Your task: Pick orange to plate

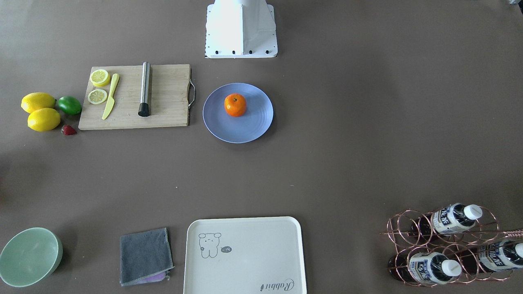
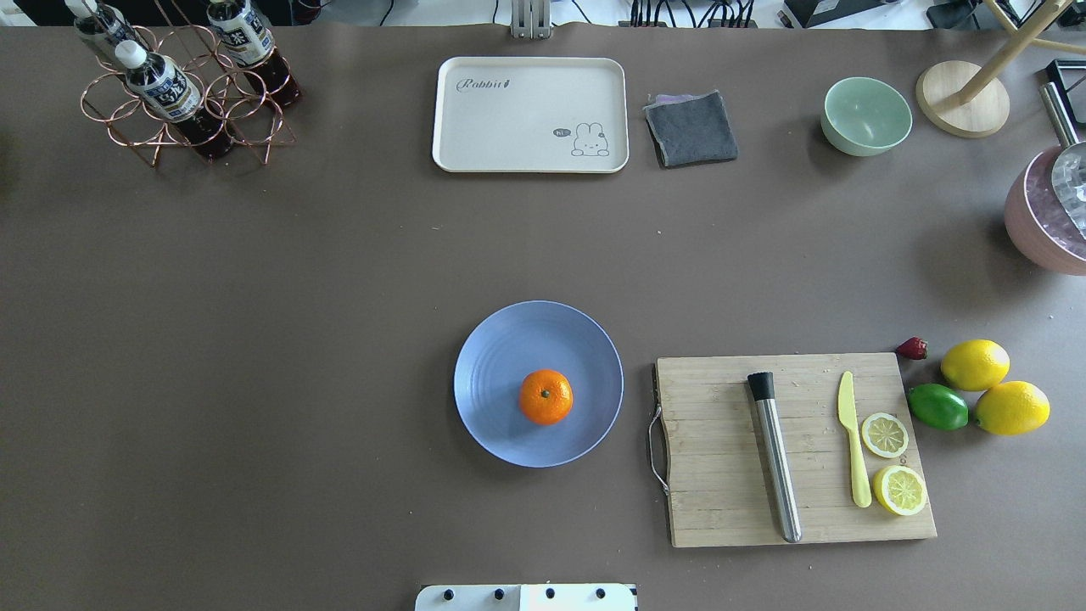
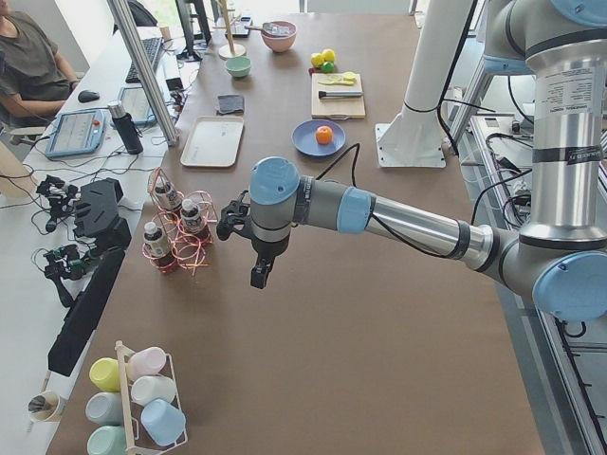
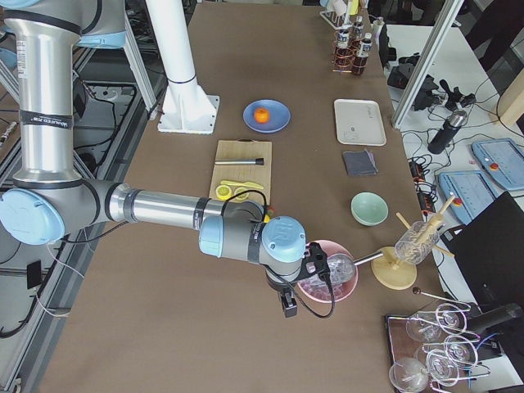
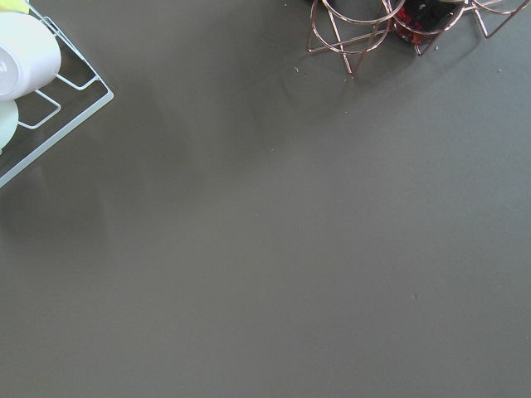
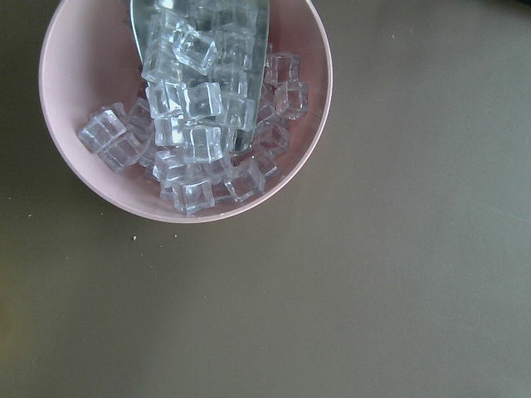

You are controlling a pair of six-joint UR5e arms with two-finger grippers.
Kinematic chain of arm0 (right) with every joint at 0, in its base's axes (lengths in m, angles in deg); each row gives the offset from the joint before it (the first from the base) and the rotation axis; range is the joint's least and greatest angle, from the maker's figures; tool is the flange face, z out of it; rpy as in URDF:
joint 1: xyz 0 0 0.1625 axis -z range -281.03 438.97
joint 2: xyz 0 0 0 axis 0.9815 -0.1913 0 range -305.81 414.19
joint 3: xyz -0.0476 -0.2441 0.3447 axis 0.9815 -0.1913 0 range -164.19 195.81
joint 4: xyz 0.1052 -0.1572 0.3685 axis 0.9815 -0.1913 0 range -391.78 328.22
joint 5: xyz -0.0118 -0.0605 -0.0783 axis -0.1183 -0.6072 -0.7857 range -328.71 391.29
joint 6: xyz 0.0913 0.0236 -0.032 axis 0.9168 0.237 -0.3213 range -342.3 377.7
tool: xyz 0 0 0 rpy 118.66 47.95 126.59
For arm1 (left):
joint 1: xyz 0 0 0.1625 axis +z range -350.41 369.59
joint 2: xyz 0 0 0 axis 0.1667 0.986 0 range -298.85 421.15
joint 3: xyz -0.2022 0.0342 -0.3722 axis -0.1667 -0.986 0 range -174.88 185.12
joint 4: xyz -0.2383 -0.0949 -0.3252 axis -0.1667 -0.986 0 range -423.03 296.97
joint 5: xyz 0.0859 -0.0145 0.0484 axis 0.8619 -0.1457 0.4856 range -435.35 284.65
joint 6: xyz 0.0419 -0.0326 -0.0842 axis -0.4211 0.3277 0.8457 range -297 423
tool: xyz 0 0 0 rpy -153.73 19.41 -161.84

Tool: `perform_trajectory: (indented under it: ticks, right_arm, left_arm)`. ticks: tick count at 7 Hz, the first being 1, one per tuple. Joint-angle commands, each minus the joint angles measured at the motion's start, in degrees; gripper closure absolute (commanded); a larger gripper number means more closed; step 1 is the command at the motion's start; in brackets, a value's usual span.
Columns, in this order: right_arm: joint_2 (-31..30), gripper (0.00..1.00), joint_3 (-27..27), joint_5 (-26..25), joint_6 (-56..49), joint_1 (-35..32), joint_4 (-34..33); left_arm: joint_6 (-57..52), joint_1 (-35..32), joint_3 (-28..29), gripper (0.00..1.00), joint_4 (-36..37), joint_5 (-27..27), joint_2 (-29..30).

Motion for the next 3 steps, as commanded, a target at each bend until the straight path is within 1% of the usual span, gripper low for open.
perform_trajectory:
  ticks: [1,3]
  right_arm:
    - [0.0,0.0,0.1,0.4,0.0,0.0,0.0]
    - [-0.1,0.0,0.1,1.0,0.1,0.0,0.0]
  left_arm:
    - [0.1,0.0,-0.1,0.02,0.0,0.0,-0.1]
    - [0.2,0.0,-0.1,0.02,-0.3,0.0,-0.5]
